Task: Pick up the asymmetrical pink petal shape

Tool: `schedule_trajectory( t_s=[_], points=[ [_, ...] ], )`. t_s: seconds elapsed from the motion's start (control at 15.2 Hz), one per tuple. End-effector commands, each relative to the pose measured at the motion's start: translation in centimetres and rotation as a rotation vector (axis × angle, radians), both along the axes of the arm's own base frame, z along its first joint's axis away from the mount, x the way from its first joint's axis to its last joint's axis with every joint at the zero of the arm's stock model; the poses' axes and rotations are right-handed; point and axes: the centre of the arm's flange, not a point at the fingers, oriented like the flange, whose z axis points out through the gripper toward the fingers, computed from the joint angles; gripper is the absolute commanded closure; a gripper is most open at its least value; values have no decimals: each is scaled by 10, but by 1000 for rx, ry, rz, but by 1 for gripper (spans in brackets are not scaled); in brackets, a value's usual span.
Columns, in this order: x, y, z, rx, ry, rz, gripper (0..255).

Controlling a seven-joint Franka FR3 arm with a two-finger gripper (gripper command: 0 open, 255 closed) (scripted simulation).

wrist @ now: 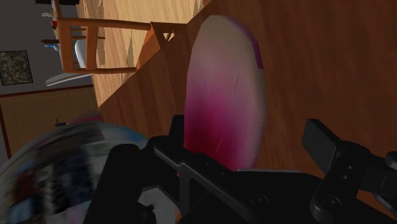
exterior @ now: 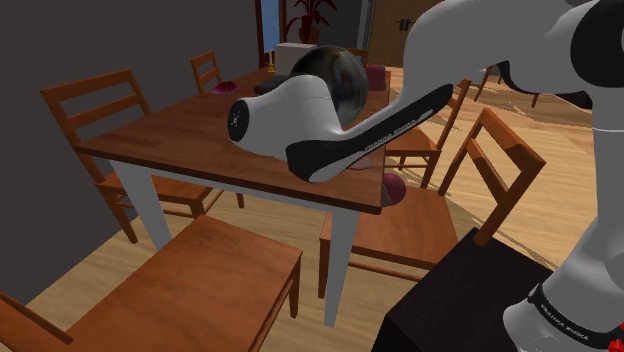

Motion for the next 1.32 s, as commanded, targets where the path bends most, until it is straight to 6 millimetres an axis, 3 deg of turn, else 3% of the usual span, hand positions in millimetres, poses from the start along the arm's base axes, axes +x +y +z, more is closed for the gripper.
schedule_trajectory(
  t_s=[0.0,0.2,0.26,0.86,1.25],
  points=[
    [-1,0,-10,-1,0,0,0],
    [-1,0,-18,-1,0,0,0],
    [-1,0,-18,-1,0,0,255],
    [-1,0,-18,-1,0,0,255],
    [-1,0,13,-1,0,0,255]
  ],
)
